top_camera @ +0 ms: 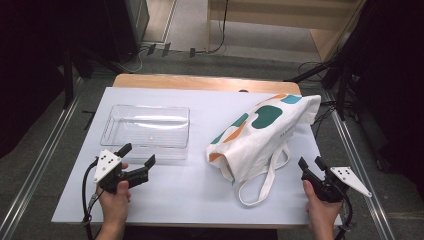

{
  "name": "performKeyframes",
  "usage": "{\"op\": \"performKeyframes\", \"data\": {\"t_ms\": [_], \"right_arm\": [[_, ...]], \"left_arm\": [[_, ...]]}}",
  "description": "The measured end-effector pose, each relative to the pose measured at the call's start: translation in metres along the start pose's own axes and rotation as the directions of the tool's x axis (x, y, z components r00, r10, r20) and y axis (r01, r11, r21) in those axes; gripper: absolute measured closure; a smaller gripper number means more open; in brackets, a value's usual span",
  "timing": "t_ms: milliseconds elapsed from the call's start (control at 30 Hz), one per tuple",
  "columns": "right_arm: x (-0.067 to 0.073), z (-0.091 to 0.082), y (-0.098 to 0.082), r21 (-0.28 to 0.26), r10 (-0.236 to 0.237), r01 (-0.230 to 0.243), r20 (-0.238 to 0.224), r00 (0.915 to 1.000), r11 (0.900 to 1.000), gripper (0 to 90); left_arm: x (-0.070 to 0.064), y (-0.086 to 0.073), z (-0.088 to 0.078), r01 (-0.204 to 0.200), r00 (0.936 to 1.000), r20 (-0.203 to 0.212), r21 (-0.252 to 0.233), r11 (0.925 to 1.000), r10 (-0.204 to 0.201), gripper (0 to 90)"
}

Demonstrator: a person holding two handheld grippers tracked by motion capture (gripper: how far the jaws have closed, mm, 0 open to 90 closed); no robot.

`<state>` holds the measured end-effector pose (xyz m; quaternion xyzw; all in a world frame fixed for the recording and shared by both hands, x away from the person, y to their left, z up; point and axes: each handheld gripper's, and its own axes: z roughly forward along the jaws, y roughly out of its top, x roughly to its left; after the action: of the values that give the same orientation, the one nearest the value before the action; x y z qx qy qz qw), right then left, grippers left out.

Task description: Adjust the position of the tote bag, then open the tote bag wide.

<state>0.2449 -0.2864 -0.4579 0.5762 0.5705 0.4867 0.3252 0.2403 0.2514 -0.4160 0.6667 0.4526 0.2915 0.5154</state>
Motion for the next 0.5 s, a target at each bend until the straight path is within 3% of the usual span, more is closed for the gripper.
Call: {"op": "performKeyframes", "data": {"t_ms": [33, 67, 100, 133, 167, 233, 300, 400, 433, 467, 500], "right_arm": [[0.0, -0.003, 0.001, -0.003, -0.015, 0.015, 0.012, 0.9998, 1.0, 40.7], [0.0, -0.003, 0.001, -0.003, -0.015, 0.015, 0.012, 0.9998, 1.0, 40.7], [0.0, -0.006, 0.002, -0.017, -0.001, 0.001, 0.014, 0.9999, 1.0, 42.7], [0.001, -0.007, 0.002, -0.018, 0.007, -0.006, 0.009, 0.9999, 1.0, 44.2], [0.002, -0.008, 0.003, -0.019, 0.006, -0.005, 0.009, 0.9999, 1.0, 45.9], [0.004, -0.009, 0.003, -0.014, 0.008, -0.008, 0.003, 1.0, 1.0, 47.0], [0.012, -0.01, 0.002, -0.006, -0.009, 0.009, -0.025, 0.9996, 1.0, 48.2], [0.019, -0.008, 0.001, 0.003, -0.018, 0.018, -0.045, 0.9988, 1.0, 48.1], [0.022, -0.007, 0.001, 0.004, -0.02, 0.02, -0.052, 0.9985, 1.0, 47.9], [0.022, -0.007, 0.001, 0.004, -0.02, 0.02, -0.052, 0.9985, 1.0, 47.9], [0.027, -0.006, 0.0, 0.009, -0.026, 0.027, -0.062, 0.9977, 1.0, 48.0]], "left_arm": [[-0.011, 0.003, 0.008, -0.011, 0.9997, 0.021, 0.013, 0.9999, 0.01, 13.7], [-0.011, 0.003, 0.008, -0.011, 0.9997, 0.021, 0.013, 0.9999, 0.01, 13.6], [-0.025, 0.004, 0.015, -0.028, 0.9991, 0.033, 0.03, 0.9992, 0.027, 13.6], [-0.025, 0.004, 0.015, -0.028, 0.9991, 0.033, 0.03, 0.9992, 0.027, 13.6], [-0.039, 0.006, 0.021, -0.045, 0.9975, 0.056, 0.041, 0.9981, 0.043, 13.5], [-0.045, 0.007, 0.024, -0.054, 0.9961, 0.071, 0.041, 0.9977, 0.051, 13.5], [-0.063, 0.01, 0.031, -0.077, 0.9915, 0.108, 0.047, 0.9959, 0.072, 13.5], [-0.074, 0.013, 0.035, -0.095, 0.9878, 0.129, 0.048, 0.9943, 0.088, 13.5], [-0.083, 0.014, 0.038, -0.102, 0.9842, 0.15, 0.044, 0.9938, 0.094, 13.5], [-0.083, 0.014, 0.038, -0.102, 0.9842, 0.15, 0.044, 0.9938, 0.094, 13.5], [-0.093, 0.015, 0.041, -0.11, 0.9798, 0.173, 0.045, 0.9929, 0.1, 13.5]]}}
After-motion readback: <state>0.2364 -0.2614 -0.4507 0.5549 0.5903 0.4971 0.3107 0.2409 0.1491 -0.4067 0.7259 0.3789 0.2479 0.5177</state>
